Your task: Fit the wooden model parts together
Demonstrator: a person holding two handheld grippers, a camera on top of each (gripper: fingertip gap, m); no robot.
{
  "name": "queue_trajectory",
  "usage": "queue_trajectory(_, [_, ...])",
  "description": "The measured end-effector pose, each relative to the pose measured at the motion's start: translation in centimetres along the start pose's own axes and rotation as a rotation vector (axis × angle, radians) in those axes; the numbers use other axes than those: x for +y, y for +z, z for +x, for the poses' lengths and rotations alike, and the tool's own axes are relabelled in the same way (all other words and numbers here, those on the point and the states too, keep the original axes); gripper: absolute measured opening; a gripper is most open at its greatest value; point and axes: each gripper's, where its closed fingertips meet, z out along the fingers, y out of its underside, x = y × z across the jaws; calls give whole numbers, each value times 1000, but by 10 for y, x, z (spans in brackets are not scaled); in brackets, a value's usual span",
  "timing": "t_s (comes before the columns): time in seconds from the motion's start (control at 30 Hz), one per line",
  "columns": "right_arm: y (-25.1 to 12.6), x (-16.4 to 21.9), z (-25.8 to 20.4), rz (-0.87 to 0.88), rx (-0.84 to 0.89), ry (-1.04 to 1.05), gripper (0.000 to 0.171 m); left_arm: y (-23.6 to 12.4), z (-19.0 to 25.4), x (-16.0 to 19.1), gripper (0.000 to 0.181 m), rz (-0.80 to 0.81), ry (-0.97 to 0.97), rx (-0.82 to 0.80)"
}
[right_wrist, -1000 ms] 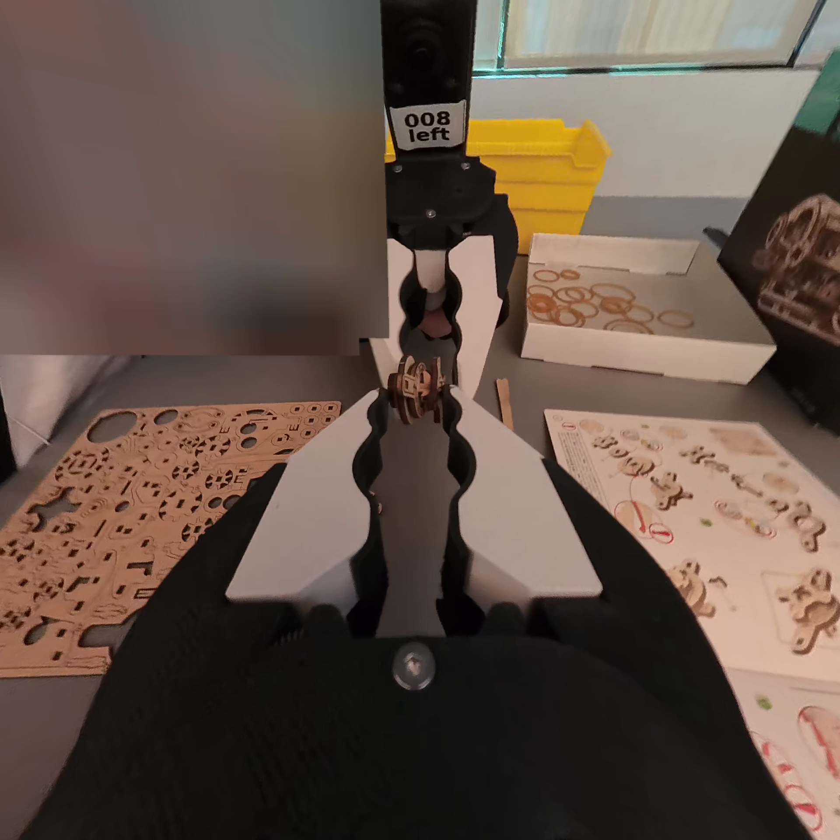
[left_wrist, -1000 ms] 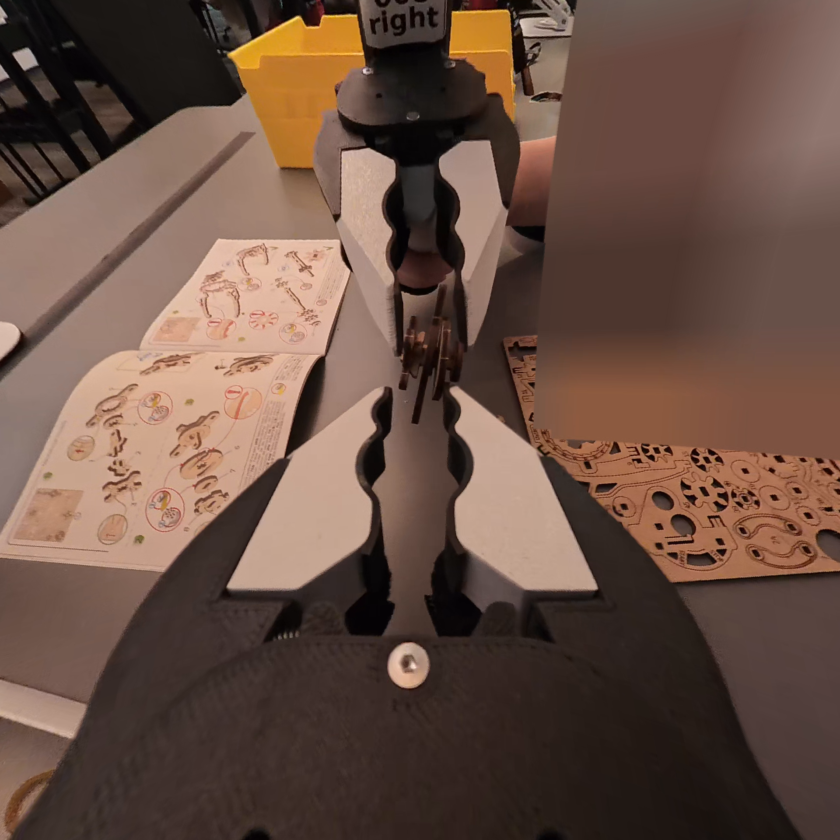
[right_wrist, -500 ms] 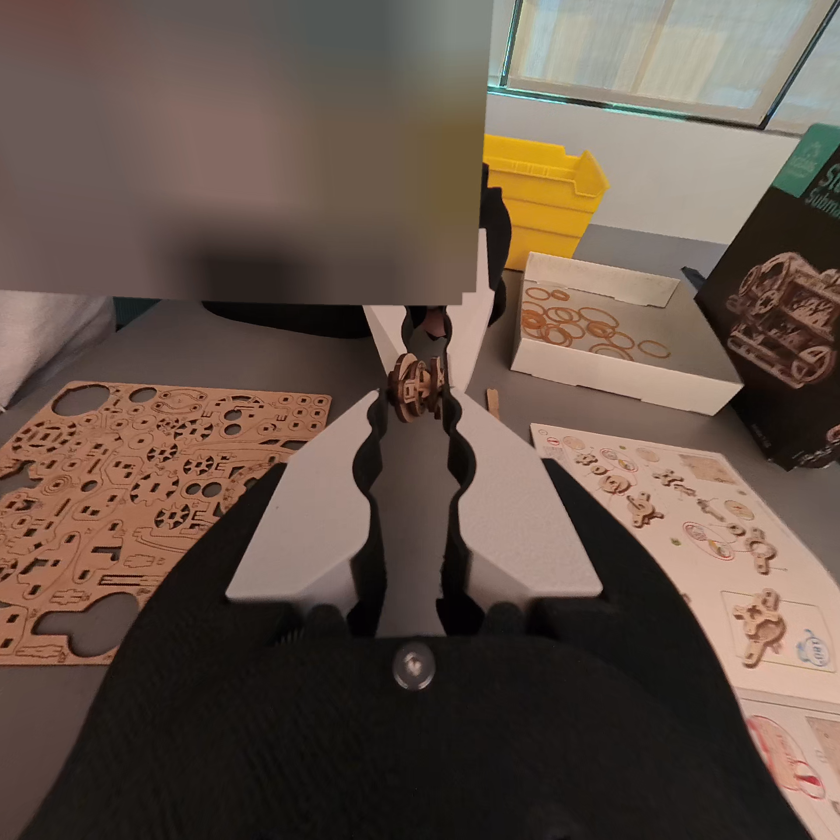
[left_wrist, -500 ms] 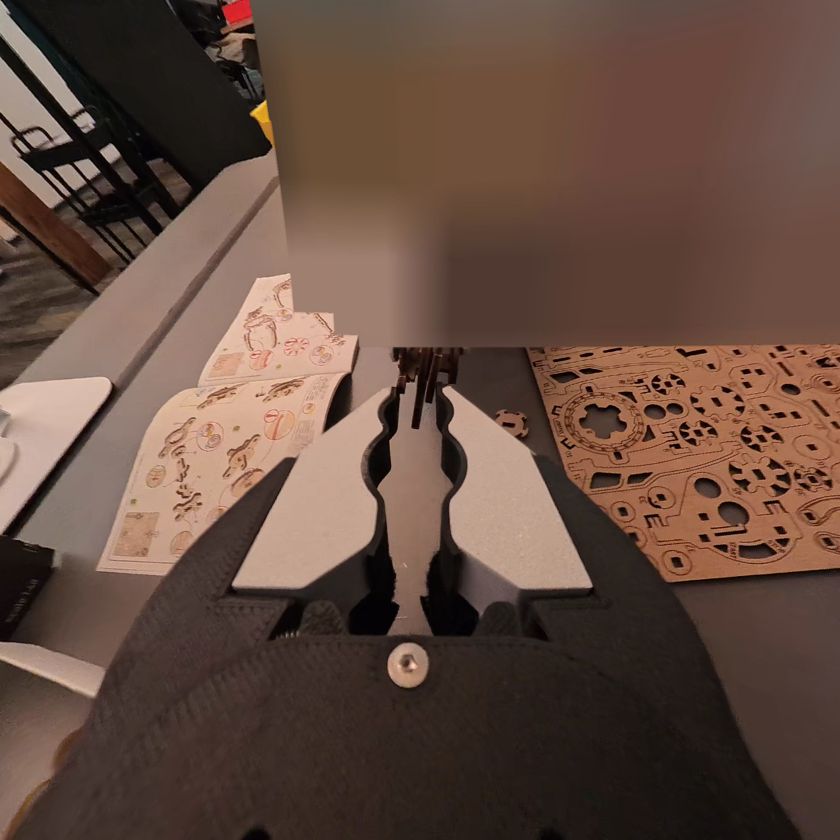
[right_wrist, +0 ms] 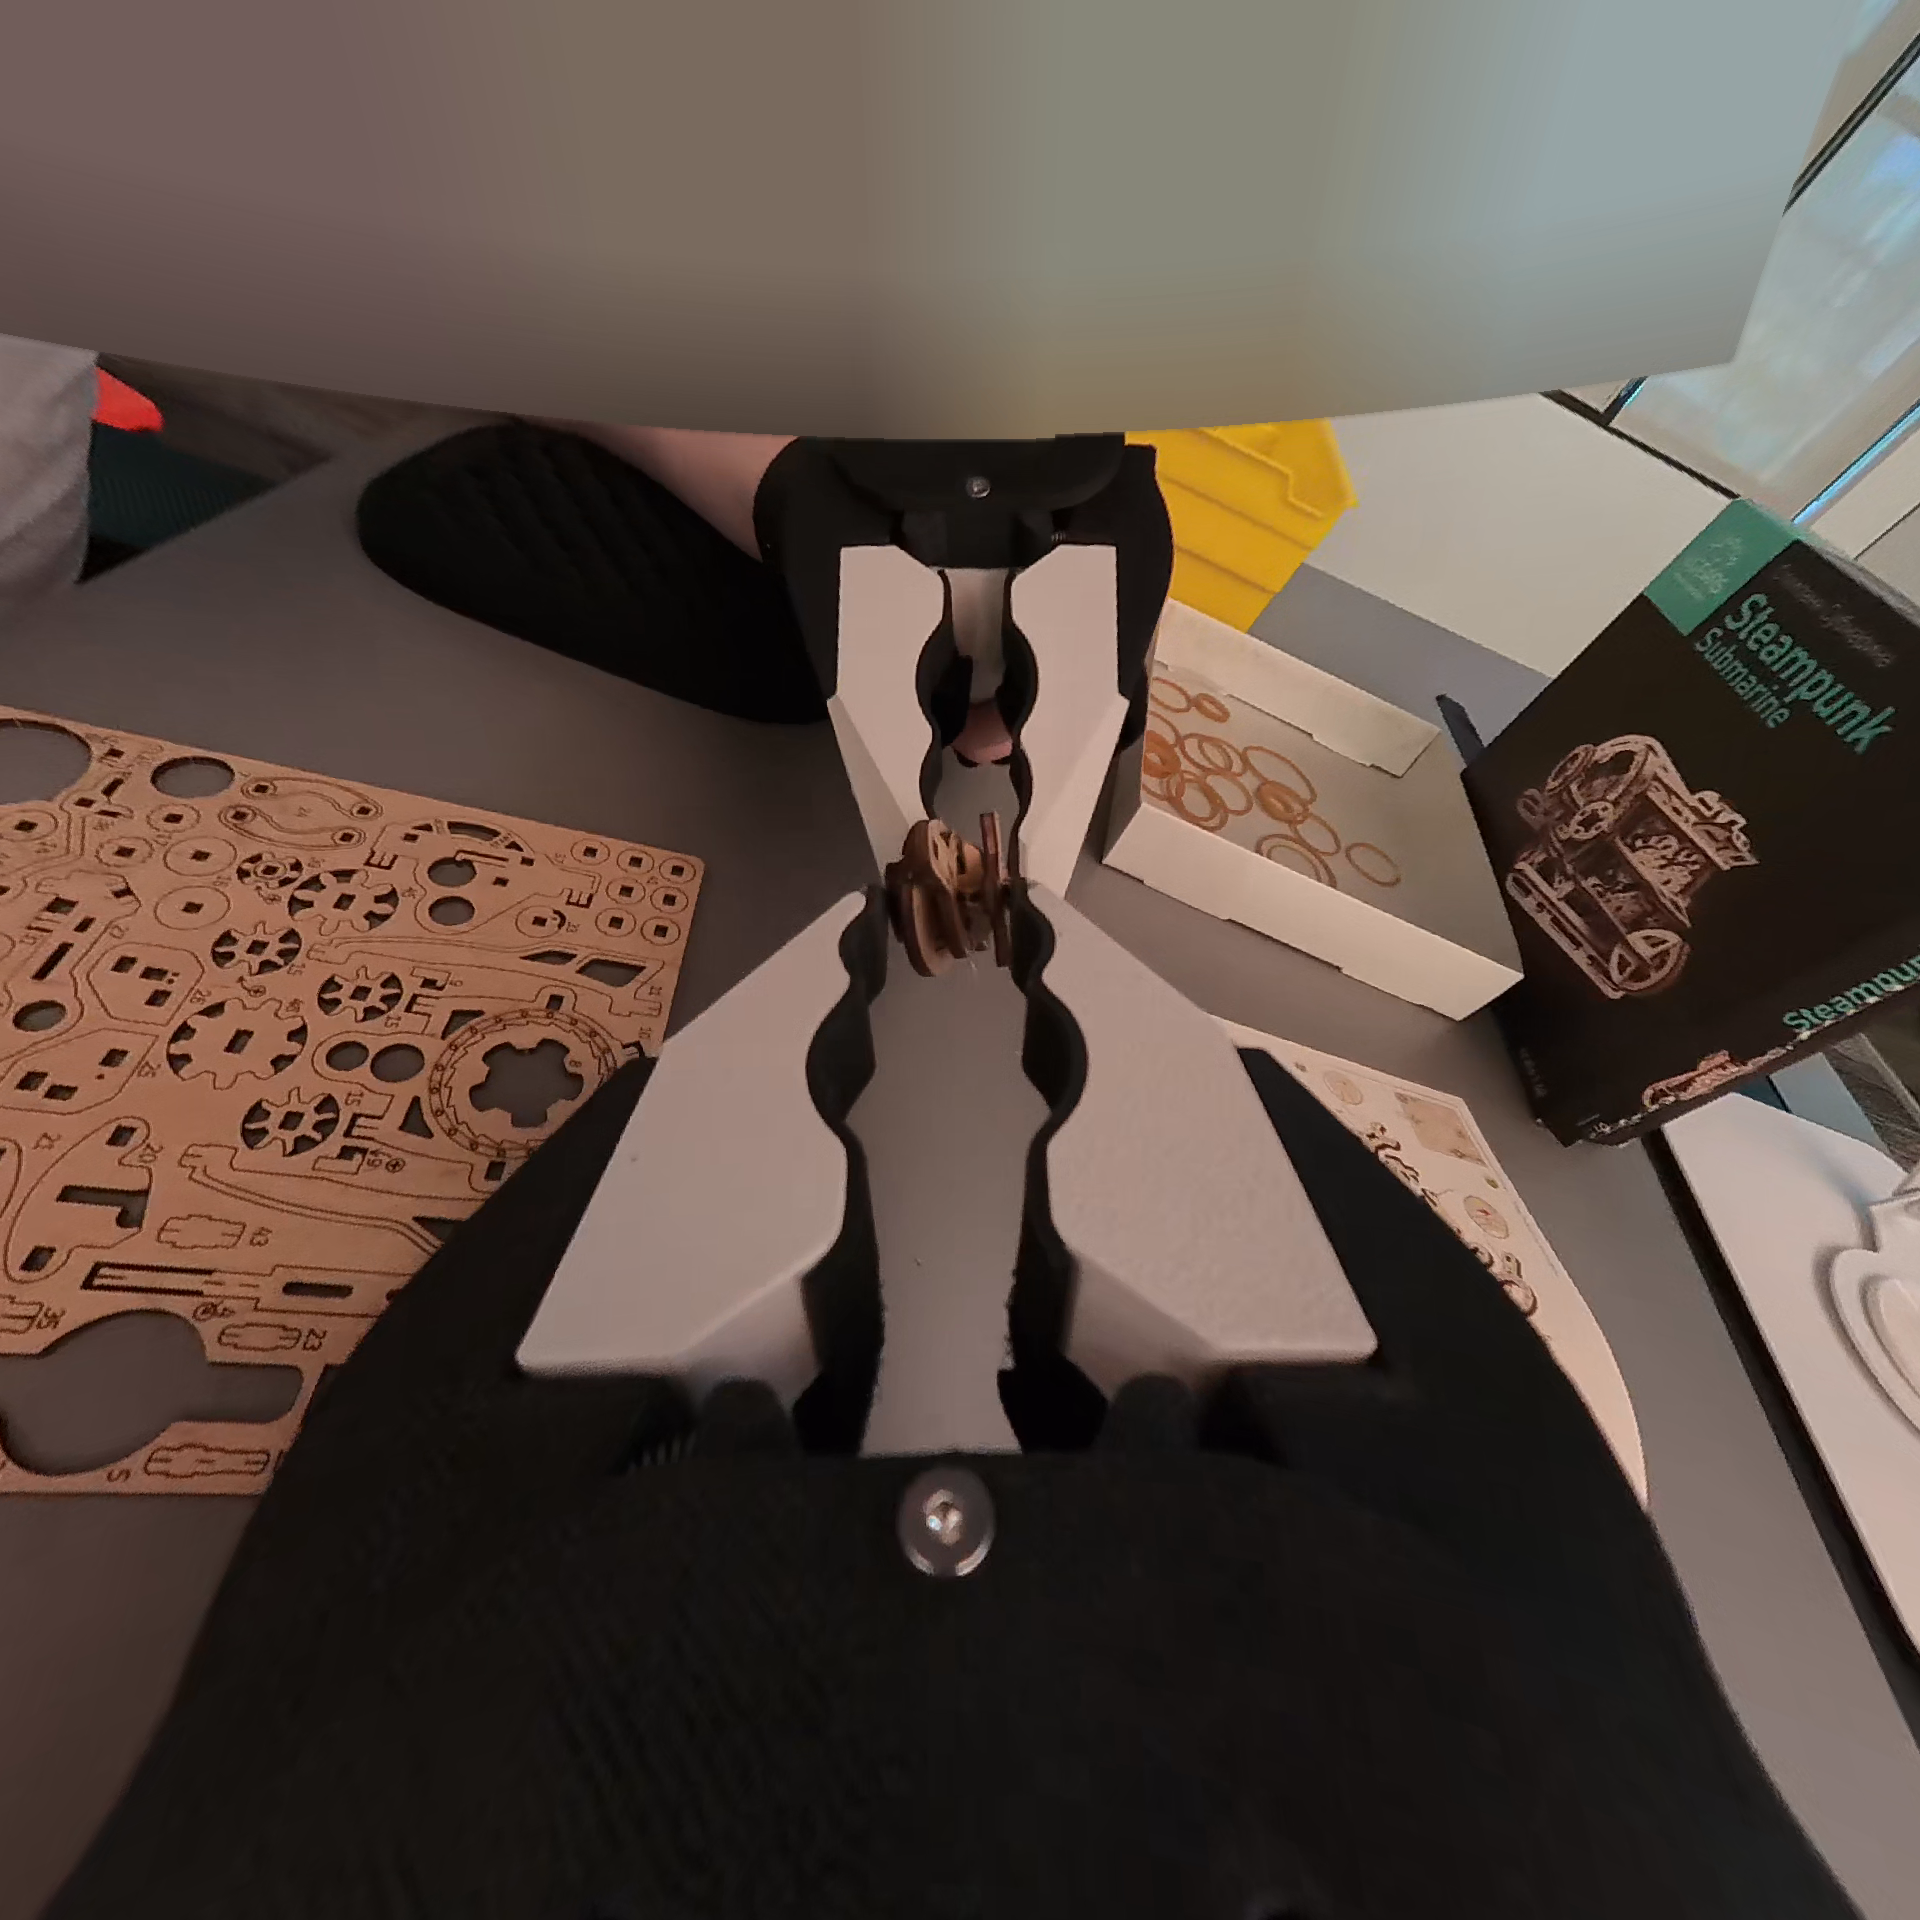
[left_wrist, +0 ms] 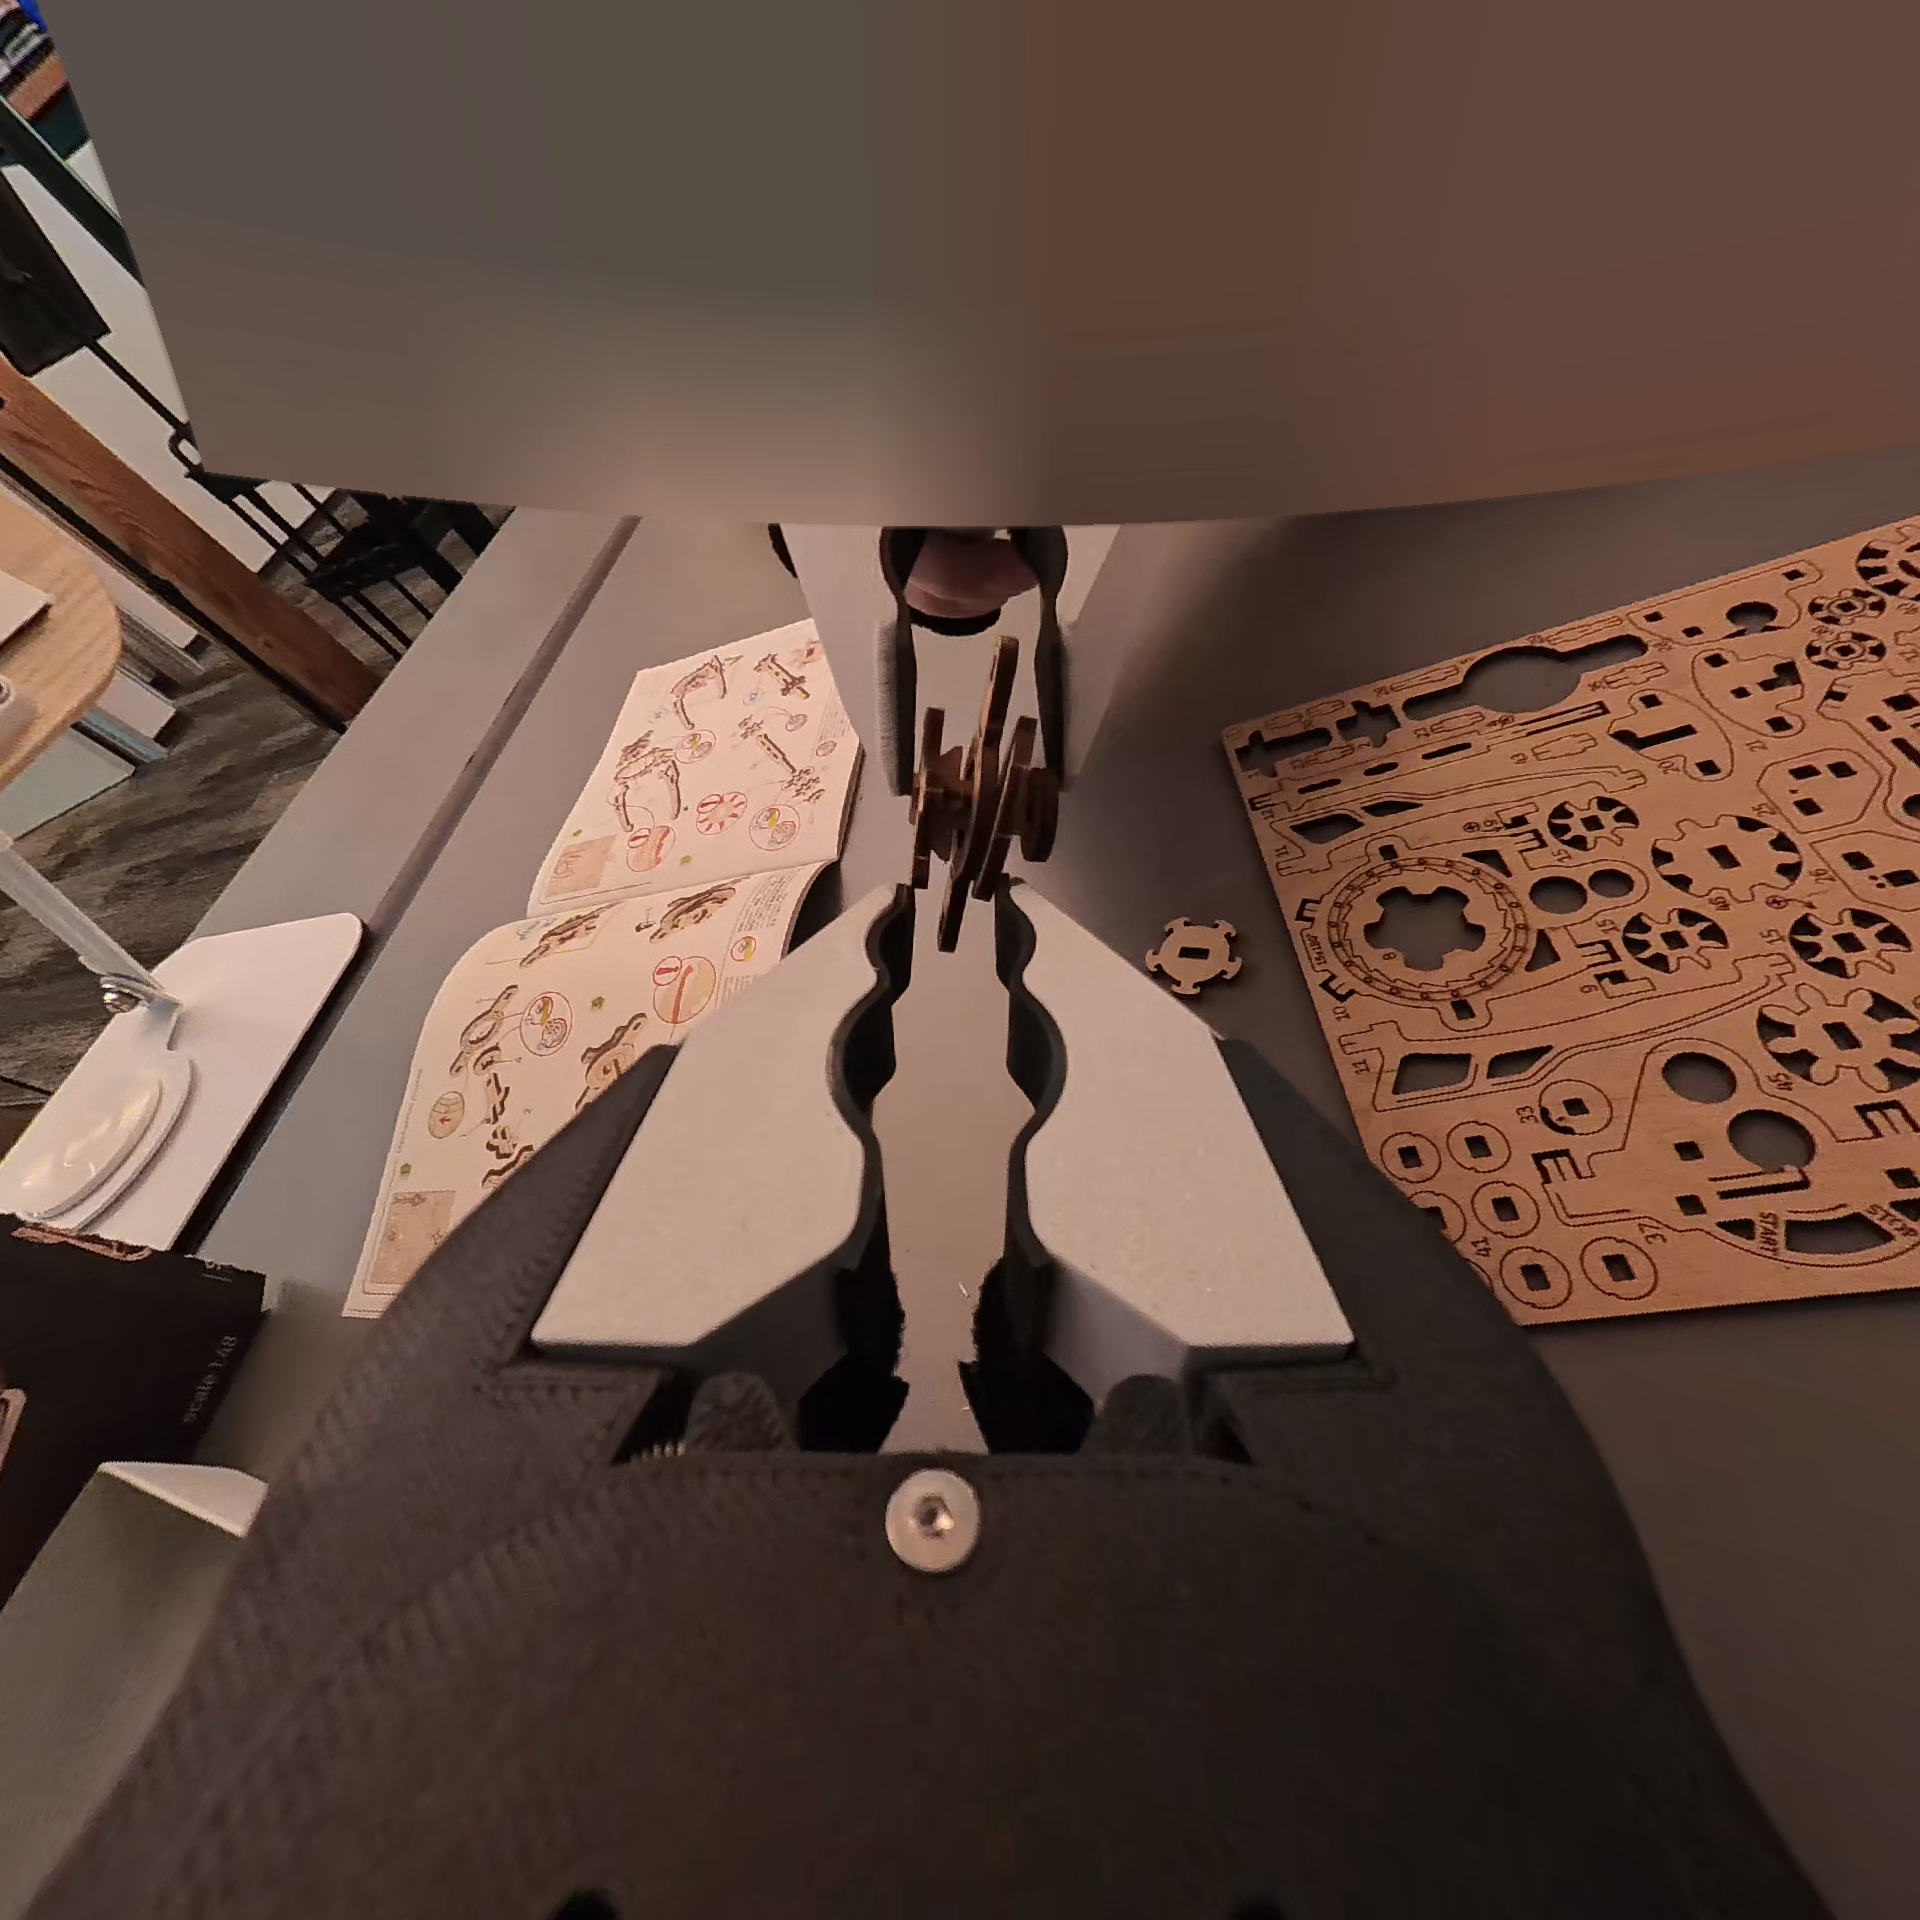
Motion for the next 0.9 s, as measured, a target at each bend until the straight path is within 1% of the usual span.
queue_trajectory(0.27, [0, 1, 1, 6, -6, 48, 23, 0, -1, 1, 12, -8, -6, -3])
queue_trajectory(0.5, [0, 4, 3, 45, -84, 283, 23, 1, 0, 3, 12, -10, -64, 29])
queue_trajectory(0.6, [0, 7, 3, 53, -135, 433, 23, 2, 3, 6, 12, -21, -156, 84])
queue_trajectory(0.73, [0, 10, 10, 83, -155, 603, 22, 3, 1, 9, 12, -23, -284, 130])
queue_trajectory(0.8, [-1, 10, 15, 101, -148, 645, 21, 2, -2, 9, 12, -16, -318, 133])
queue_trajectory(0.9, [-1, 15, 19, 81, -124, 666, 18, 2, -4, 12, 12, -29, -358, 139])
